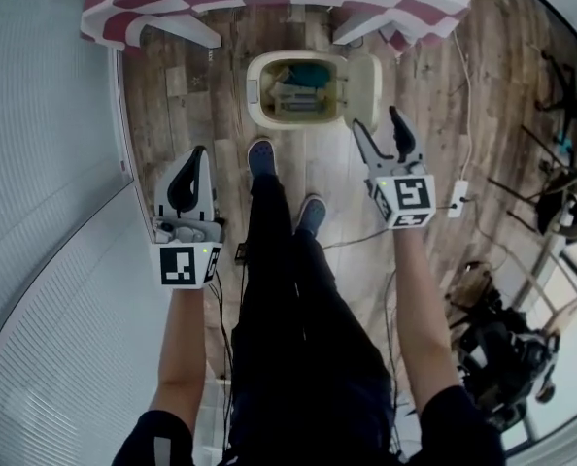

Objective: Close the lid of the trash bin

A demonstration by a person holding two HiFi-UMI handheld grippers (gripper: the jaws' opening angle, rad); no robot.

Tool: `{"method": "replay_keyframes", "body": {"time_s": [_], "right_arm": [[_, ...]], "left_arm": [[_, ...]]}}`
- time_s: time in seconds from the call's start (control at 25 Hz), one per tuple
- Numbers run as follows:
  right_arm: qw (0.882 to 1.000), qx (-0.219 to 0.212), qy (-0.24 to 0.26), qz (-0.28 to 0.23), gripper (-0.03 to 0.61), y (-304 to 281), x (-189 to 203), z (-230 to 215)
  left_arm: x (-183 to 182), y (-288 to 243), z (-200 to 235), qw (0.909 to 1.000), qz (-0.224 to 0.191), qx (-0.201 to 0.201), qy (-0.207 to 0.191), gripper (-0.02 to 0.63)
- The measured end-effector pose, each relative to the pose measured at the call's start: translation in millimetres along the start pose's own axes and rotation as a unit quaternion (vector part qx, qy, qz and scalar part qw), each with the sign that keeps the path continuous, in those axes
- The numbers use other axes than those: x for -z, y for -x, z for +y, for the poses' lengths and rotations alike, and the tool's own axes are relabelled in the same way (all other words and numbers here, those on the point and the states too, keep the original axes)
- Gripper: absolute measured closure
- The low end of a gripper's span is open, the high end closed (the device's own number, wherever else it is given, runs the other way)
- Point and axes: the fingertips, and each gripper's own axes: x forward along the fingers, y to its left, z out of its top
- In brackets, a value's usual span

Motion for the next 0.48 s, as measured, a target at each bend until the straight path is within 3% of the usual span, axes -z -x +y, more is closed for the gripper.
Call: {"method": "replay_keyframes", "body": {"time_s": [0.28,0.32,0.4,0.48], "right_arm": [[1.000,0.013,0.000,0.029,0.315,-26.7,27.0,-10.4],[0.999,0.021,0.000,0.028,0.331,-28.3,27.8,-12.4],[0.999,0.040,-0.002,0.022,0.425,-29.9,26.3,-16.9],[0.999,0.049,-0.001,0.018,0.428,-31.6,23.4,-15.9]], "left_arm": [[40.0,-7.5,17.5,0.9997,0.018,-0.008,0.015,0.606],[45.0,-7.7,19.7,0.9996,0.021,-0.010,0.017,0.606],[53.8,-8.5,22.9,0.9995,0.026,-0.010,0.016,0.606],[63.0,-10.1,26.3,0.9994,0.030,-0.008,0.015,0.606]]}}
